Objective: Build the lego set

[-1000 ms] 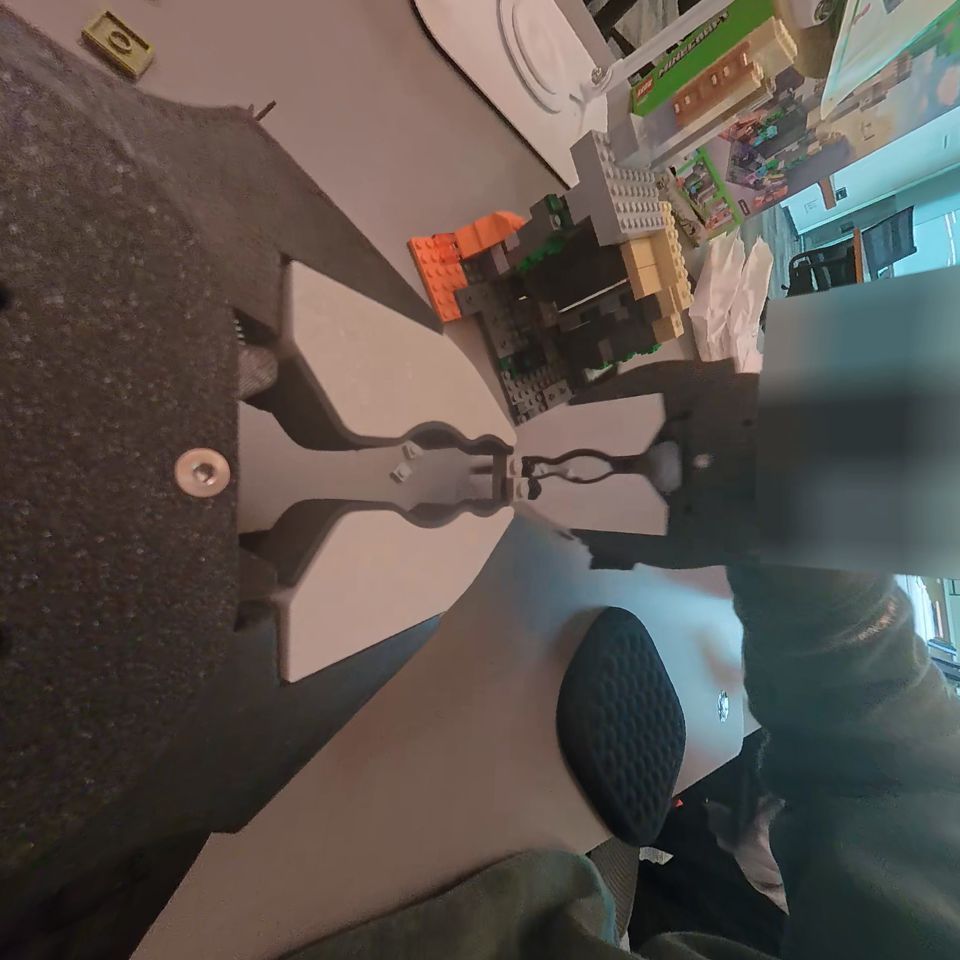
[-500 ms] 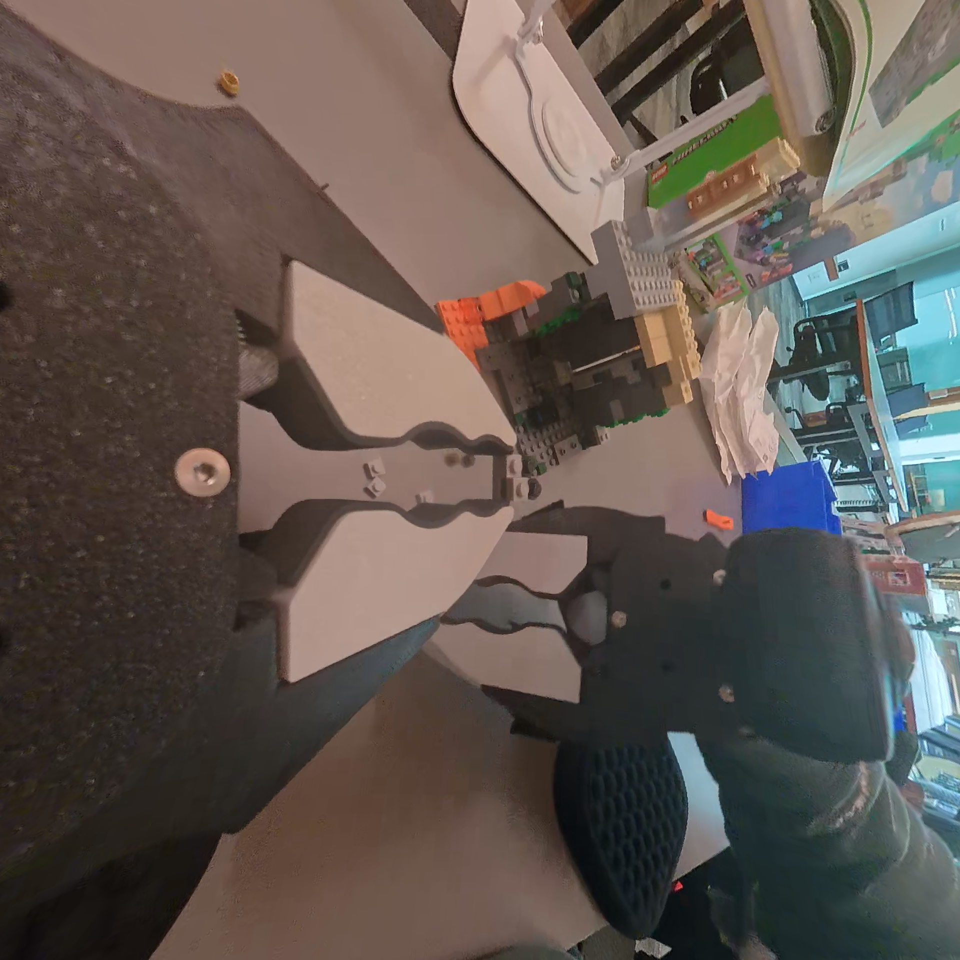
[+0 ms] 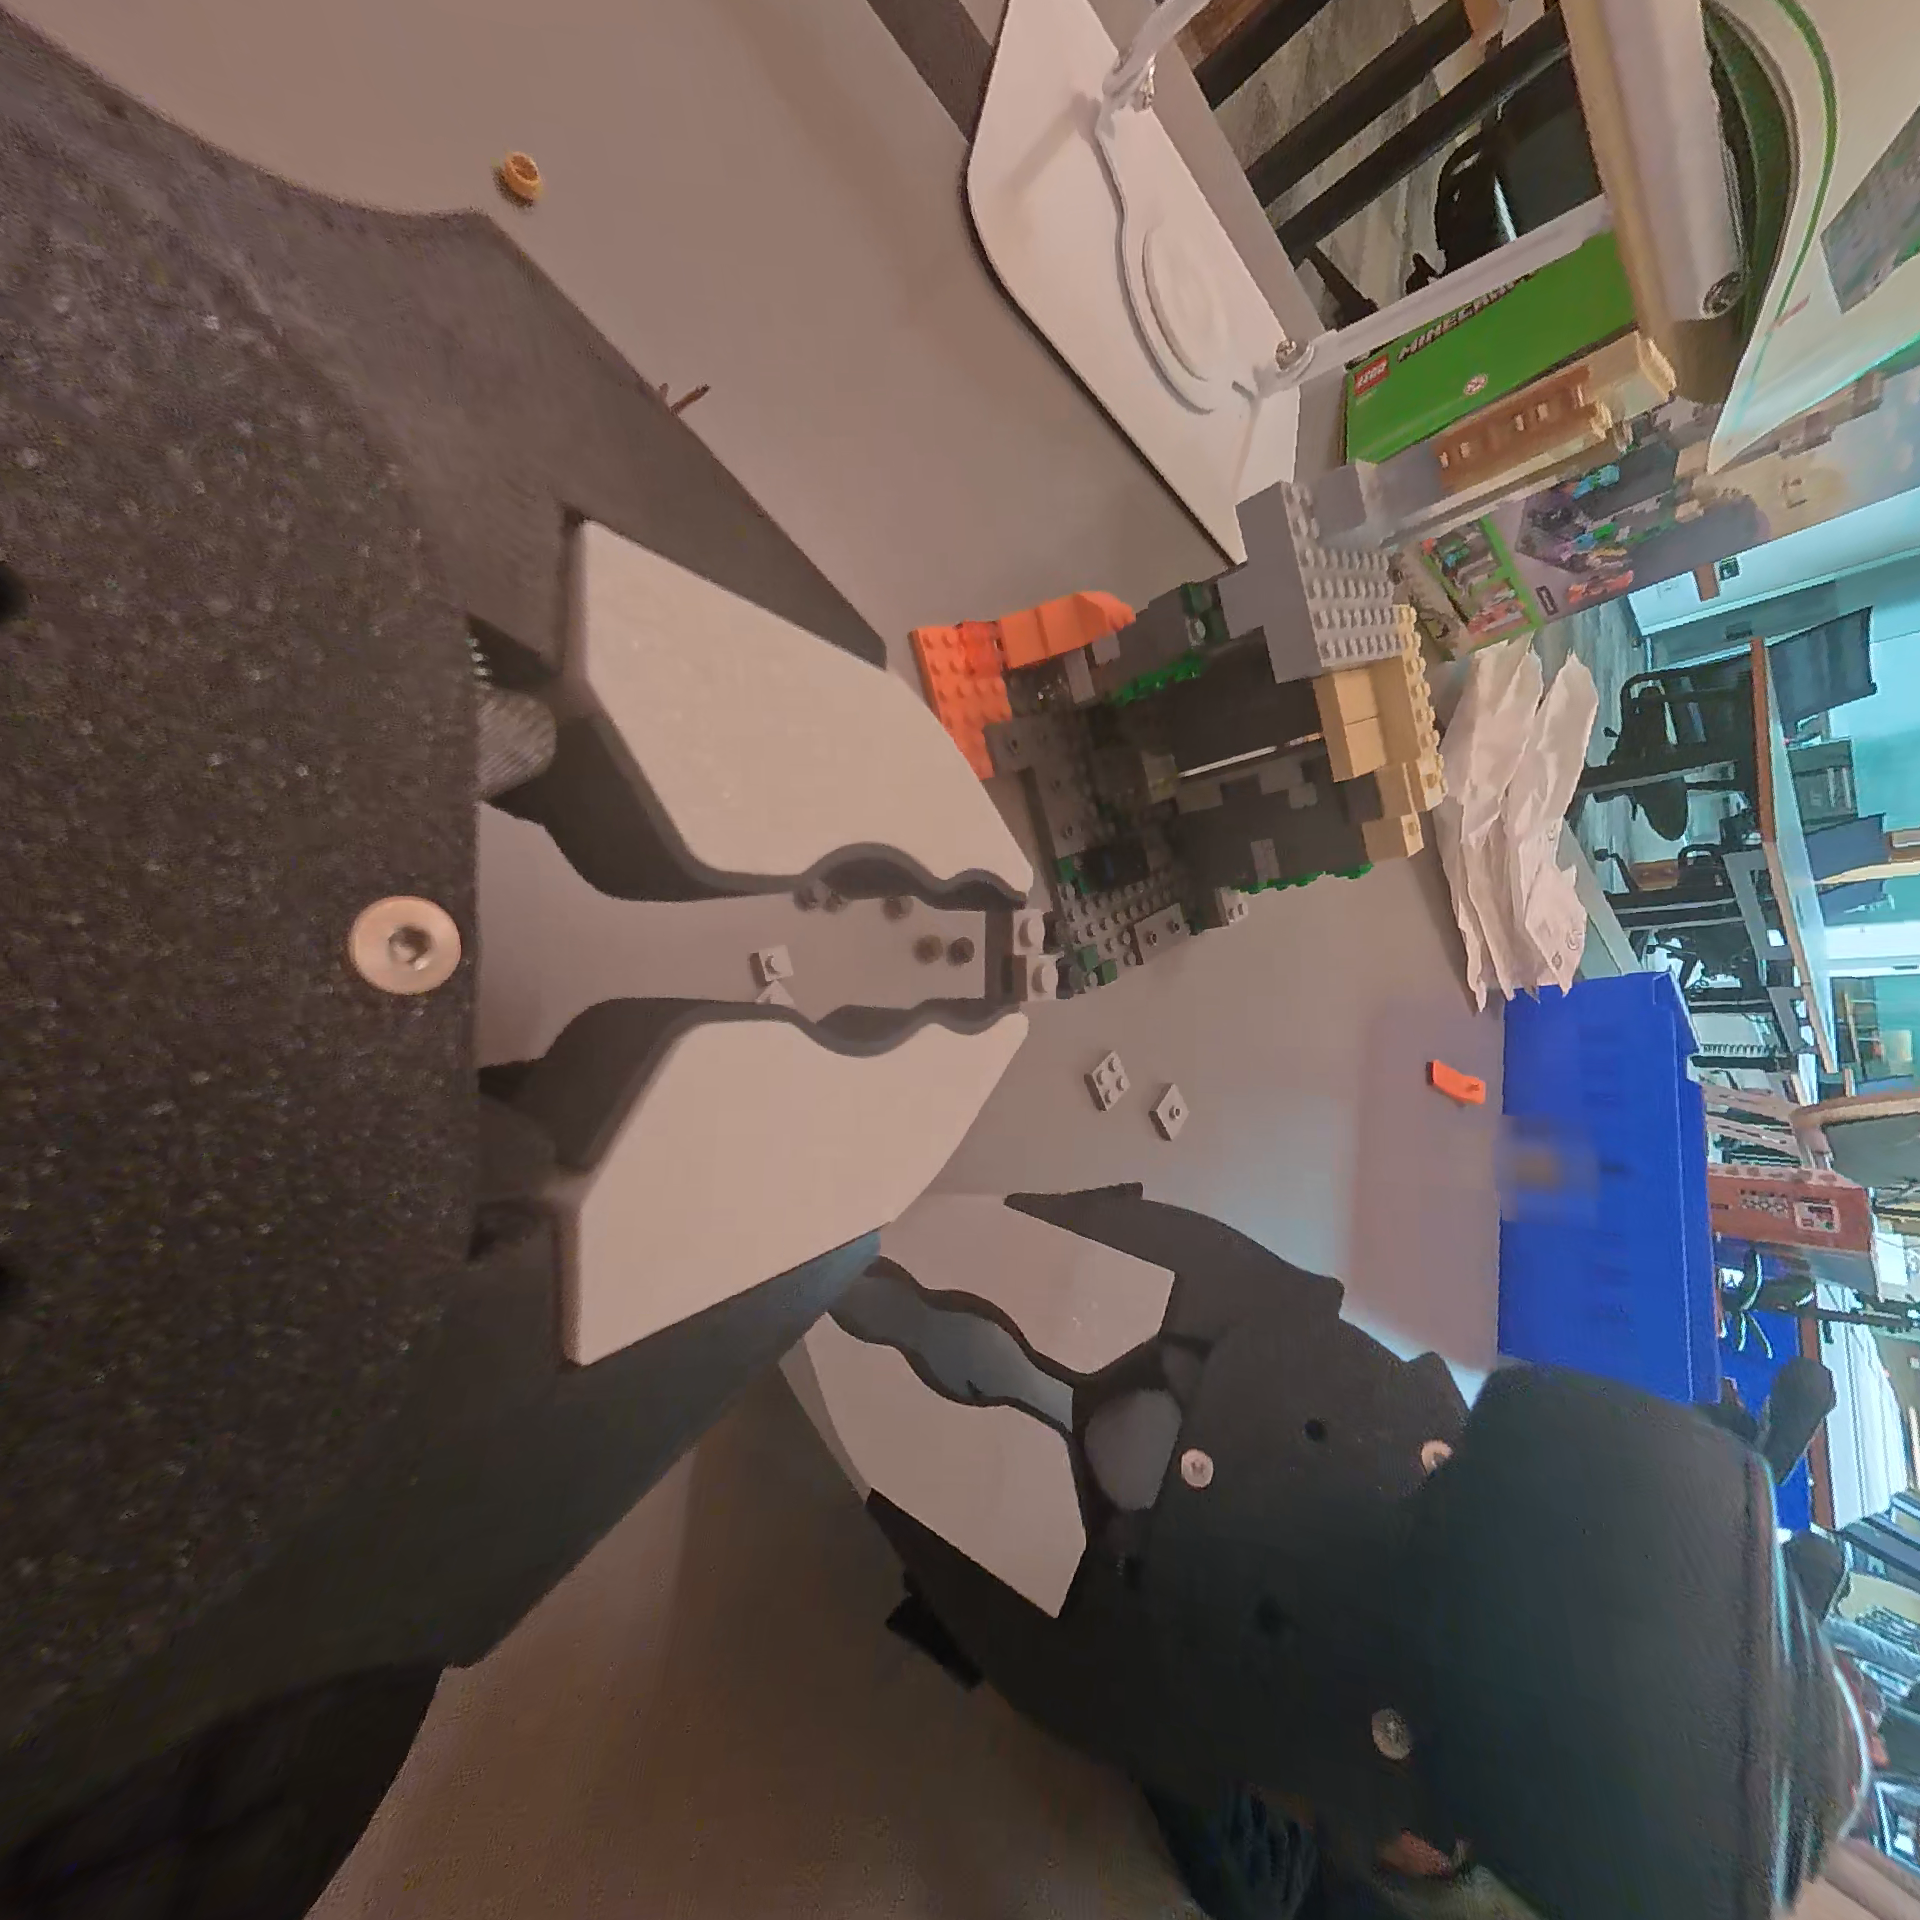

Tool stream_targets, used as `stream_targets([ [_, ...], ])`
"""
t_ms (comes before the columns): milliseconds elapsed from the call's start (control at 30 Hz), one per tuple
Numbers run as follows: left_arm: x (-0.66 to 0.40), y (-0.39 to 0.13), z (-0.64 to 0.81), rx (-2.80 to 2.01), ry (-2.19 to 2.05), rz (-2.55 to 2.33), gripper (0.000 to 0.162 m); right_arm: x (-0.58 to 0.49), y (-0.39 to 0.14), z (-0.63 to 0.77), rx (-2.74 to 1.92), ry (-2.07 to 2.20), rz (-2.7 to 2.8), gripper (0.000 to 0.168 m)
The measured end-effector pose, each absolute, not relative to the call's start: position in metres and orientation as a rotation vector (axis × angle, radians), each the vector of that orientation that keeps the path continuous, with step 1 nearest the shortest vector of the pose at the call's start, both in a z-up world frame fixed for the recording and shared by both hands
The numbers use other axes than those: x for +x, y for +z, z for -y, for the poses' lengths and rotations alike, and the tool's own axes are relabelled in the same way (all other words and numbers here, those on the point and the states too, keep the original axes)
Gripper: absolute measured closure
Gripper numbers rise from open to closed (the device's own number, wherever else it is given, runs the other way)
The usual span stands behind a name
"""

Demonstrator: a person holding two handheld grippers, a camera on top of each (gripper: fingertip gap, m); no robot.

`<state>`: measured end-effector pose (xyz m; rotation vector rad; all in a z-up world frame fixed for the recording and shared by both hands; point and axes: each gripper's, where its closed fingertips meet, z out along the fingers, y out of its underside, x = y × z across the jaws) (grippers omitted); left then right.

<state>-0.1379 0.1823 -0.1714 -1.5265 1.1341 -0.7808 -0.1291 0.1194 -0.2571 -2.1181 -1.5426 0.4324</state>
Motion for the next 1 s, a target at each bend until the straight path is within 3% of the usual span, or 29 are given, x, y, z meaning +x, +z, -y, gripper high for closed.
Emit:
stream_targets([
  [233, -0.132, -0.168, -0.172, -1.485, -0.820, -1.172, 0.147, -0.122, -0.252, -0.123, -2.018, 0.522, 1.671, 0.161],
  [600, -0.118, -0.154, -0.137, -1.303, -0.972, -1.271, 0.146, -0.110, -0.139, -0.144, -1.647, 0.619, 1.920, 0.161],
  [1000, -0.117, -0.153, -0.135, -1.299, -0.962, -1.279, 0.146, -0.119, -0.148, -0.140, -1.682, 0.643, 2.049, 0.161],
])
